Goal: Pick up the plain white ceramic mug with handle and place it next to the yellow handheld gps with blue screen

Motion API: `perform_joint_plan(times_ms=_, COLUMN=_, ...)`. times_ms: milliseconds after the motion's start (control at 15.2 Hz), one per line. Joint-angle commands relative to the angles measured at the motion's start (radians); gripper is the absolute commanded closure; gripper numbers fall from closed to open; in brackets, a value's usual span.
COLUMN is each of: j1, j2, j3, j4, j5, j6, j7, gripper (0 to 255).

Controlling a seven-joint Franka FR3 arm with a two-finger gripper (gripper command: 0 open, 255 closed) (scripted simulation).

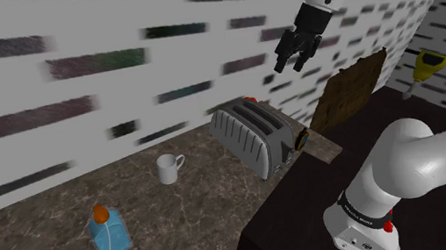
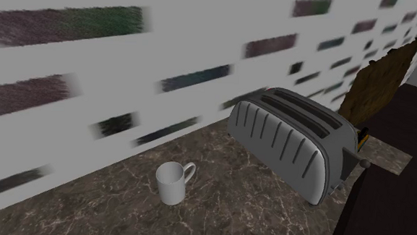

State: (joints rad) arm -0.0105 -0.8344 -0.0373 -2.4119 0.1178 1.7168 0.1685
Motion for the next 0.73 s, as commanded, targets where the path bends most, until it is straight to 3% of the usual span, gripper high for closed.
perform_joint_plan(times_ms=0, j1=0.0, j2=0.0, j3=0.0, j4=0.0, j5=0.0, j6=0.0, j7=0.0, gripper=0)
perform_joint_plan(times_ms=660, j1=0.048, j2=0.341, j3=0.09, j4=0.035, j5=0.019, j6=0.244, j7=0.022, gripper=0)
